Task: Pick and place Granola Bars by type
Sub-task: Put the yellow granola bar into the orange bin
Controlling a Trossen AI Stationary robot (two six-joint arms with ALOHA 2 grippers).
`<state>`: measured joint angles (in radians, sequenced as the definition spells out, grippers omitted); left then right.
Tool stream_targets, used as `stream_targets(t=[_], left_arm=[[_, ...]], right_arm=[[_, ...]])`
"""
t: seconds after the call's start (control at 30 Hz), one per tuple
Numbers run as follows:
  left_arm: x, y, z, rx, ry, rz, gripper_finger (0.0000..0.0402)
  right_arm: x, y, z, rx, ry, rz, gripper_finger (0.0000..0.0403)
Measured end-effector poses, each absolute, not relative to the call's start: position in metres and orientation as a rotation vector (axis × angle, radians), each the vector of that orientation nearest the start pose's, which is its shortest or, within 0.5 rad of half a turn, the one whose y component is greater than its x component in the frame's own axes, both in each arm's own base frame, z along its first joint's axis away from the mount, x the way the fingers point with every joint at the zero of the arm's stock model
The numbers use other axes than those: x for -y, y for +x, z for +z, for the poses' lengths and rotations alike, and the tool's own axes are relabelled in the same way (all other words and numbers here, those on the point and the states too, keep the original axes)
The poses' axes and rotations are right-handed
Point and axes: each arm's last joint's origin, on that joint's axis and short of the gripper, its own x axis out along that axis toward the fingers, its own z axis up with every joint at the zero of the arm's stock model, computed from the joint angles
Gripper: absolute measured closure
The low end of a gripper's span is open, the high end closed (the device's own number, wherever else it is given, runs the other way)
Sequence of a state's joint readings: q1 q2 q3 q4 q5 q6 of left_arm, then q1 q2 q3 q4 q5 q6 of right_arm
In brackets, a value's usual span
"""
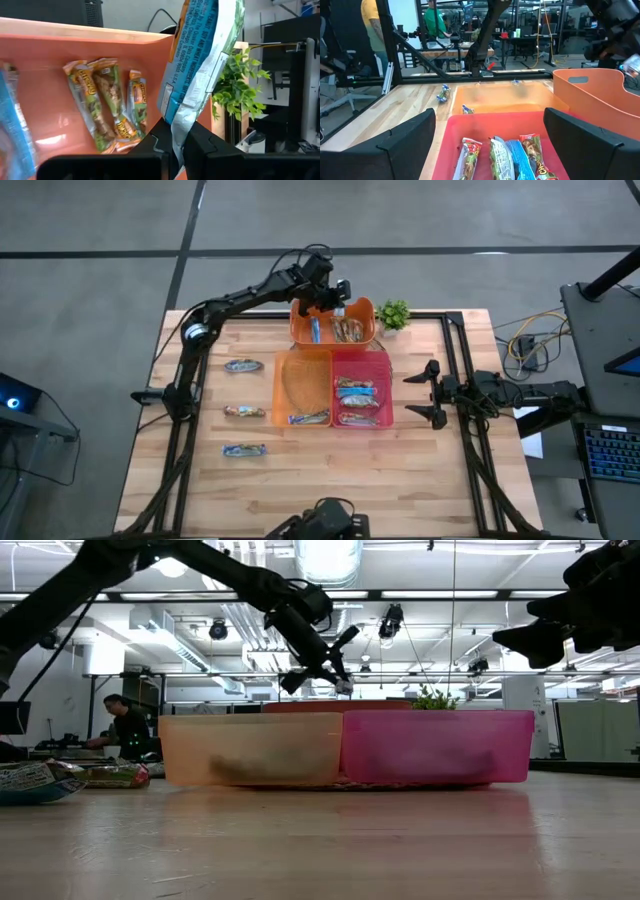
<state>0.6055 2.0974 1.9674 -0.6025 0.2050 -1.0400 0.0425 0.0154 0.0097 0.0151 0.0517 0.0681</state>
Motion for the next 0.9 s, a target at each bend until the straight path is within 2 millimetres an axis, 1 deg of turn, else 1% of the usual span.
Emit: stream_targets(t=[0.17,0.4,0.63,0.9], left_arm=[[-0.269,0.411,0.288,-0.416,-1.304,0.715,0.0399],[-0.272,0.428,0.275,-0.406,-1.364,0.729,0.0399],[-0.27,0.433,0.256,-0.453,-1.396,0.794,0.0399],[-0.268,0.429,0.239,-0.554,-1.368,0.884,0.0399]], right_arm=[[-0.003,0.098,0.167,0.01,0.069,-0.009,0.0044],[-0.003,0.098,0.167,0.01,0.069,-0.009,0.0044],[-0.003,0.098,0.167,0.009,0.068,-0.009,0.0044],[-0.003,0.098,0.167,0.009,0.069,-0.009,0.0044]])
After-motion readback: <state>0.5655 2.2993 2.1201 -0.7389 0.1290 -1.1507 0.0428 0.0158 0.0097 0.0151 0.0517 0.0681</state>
